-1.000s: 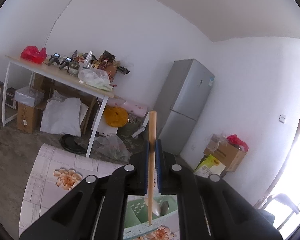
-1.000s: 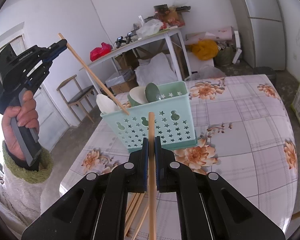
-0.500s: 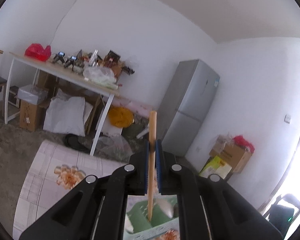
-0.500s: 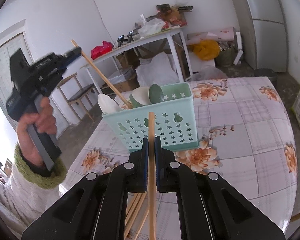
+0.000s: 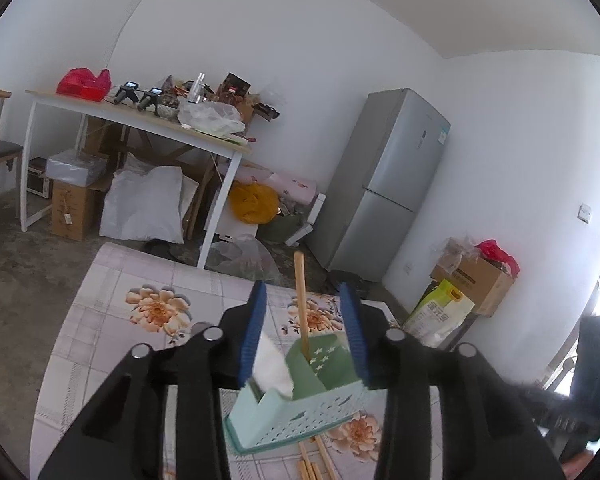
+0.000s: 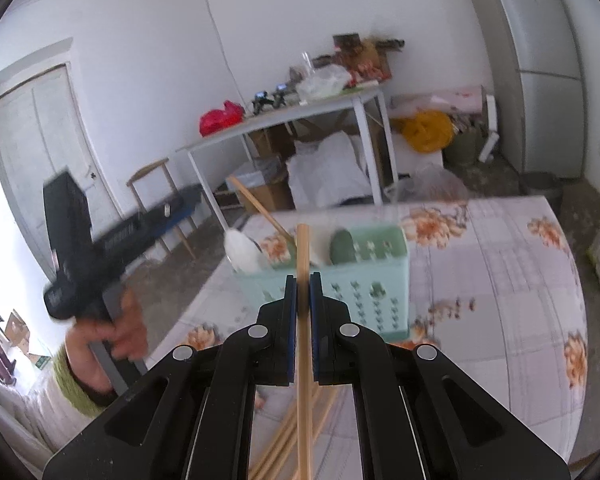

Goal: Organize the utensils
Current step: 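Insert the chopstick into the holder with the left tool while the right tool holds its chopstick, then lower the held chopstick into the green holder and open the right tool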

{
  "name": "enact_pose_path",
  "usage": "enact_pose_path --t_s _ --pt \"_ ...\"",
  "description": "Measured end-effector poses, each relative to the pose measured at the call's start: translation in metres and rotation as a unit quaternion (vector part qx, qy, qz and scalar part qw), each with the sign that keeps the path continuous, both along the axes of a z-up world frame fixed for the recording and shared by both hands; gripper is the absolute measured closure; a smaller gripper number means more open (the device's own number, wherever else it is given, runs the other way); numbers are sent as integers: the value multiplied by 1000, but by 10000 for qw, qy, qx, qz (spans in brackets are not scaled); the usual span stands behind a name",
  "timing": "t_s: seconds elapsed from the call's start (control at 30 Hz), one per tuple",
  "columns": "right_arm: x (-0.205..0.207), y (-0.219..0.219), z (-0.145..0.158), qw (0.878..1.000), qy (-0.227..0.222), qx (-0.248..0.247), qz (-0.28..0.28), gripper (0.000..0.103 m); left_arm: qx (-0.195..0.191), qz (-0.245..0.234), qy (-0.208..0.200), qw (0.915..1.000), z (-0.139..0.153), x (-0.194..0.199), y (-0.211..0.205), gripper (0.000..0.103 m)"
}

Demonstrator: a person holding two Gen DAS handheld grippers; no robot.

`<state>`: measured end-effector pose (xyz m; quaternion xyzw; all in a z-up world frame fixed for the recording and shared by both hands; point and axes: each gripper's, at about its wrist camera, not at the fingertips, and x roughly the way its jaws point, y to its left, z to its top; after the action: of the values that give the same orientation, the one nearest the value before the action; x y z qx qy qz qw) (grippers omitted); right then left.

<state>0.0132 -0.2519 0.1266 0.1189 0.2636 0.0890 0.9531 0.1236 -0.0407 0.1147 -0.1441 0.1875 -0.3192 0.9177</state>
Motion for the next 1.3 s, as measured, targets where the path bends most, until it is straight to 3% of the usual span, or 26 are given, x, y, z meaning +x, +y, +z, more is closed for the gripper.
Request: enact_pose_path --t_s 0.27,0.57,0.8,1.3 --pt "24 16 50 9939 -919 56 603 99 28 115 148 9998 -21 -24 26 57" --pt "85 39 82 9716 -1882 218 1415 99 111 122 502 9986 -49 -28 41 57" --pt "134 48 67 9667 -1997 111 1596 99 212 201 540 9981 -59 -20 51 57" --pt "157 54 46 9683 -1875 -277 1624 99 418 219 639 9968 -76 -4 48 57"
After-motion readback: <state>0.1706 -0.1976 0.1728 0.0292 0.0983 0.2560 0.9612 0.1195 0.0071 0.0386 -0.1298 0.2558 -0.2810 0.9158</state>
